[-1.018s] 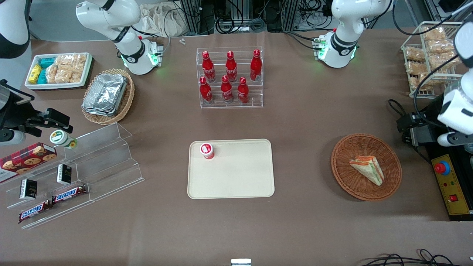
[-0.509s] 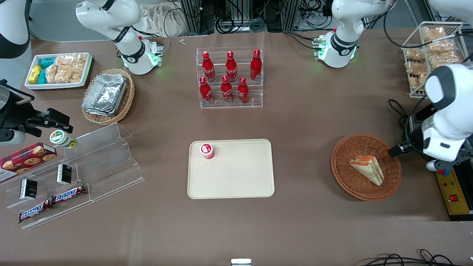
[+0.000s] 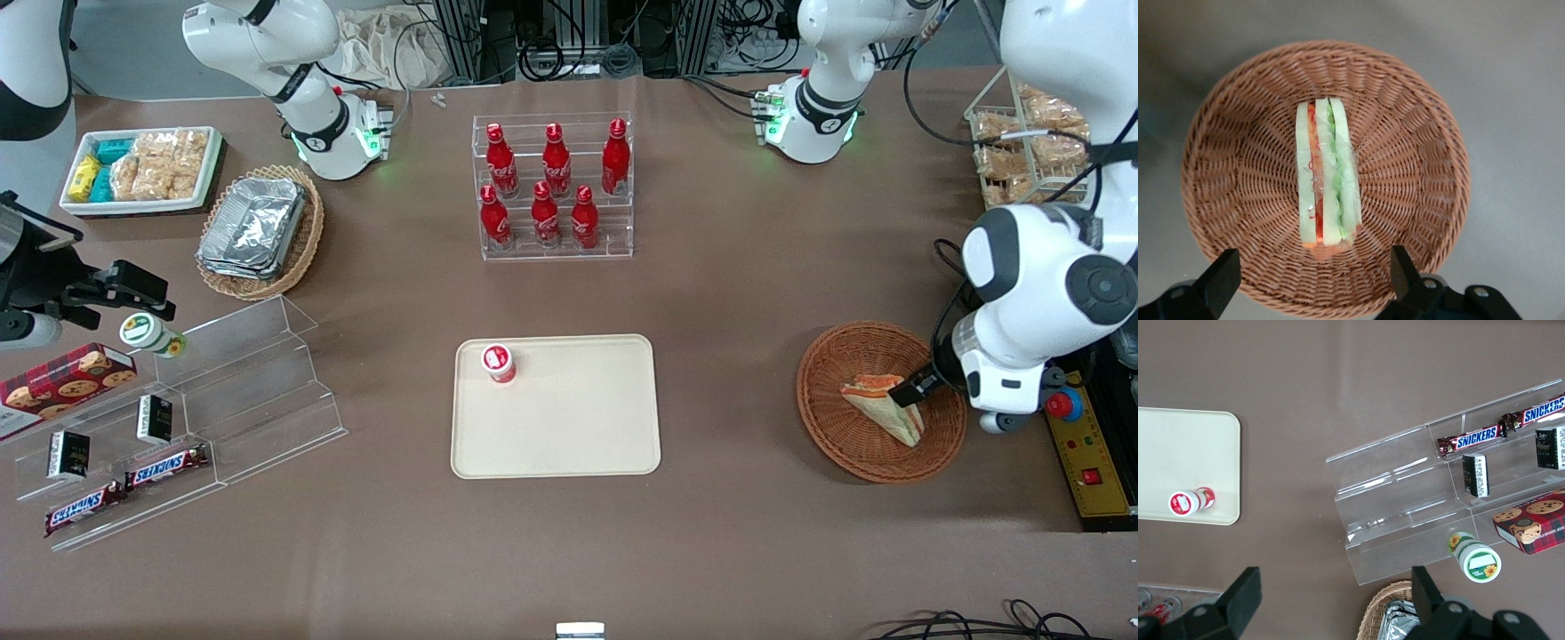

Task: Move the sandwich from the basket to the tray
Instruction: 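Close the left gripper on the wrapped sandwich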

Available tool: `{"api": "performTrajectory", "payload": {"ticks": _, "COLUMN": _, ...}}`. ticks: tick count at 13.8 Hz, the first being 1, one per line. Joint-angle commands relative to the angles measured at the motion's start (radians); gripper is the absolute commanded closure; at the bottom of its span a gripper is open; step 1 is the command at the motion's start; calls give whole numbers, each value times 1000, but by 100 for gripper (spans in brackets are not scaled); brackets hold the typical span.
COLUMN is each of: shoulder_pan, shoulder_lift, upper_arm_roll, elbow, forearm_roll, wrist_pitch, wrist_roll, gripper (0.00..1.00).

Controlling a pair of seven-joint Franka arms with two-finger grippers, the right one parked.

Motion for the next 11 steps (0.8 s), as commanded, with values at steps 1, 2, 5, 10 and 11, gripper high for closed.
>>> {"api": "performTrajectory", "payload": {"ticks": 1, "shoulder_pan": 4, "shoulder_lift": 28, "upper_arm_roll": 2, "elbow": -10, "forearm_roll": 23, "wrist_pitch": 62, "wrist_roll": -96, "gripper": 0}}
{"api": "performTrajectory", "payload": {"ticks": 2, "shoulder_pan": 5, "shoulder_lift": 37, "upper_arm_roll": 5, "elbow": -23, "forearm_roll": 26, "wrist_pitch": 86, "wrist_roll": -99, "gripper": 0}}
{"api": "performTrajectory", "payload": {"ticks": 5, "shoulder_pan": 13, "shoulder_lift": 68, "upper_arm_roll": 9, "elbow": -59, "forearm_roll": 46, "wrist_pitch": 174, "wrist_roll": -104, "gripper": 1}}
{"api": "performTrajectory", "payload": {"ticks": 10, "shoulder_pan": 14, "shoulder_lift": 93, "upper_arm_roll": 11, "elbow": -109, "forearm_roll": 54, "wrist_pitch": 248, "wrist_roll": -104, "gripper": 19}}
{"api": "performTrajectory", "payload": {"ticks": 11, "shoulder_pan": 14, "shoulder_lift": 90, "upper_arm_roll": 11, "elbow": -109, "forearm_roll": 54, "wrist_pitch": 248, "wrist_roll": -101, "gripper": 44}}
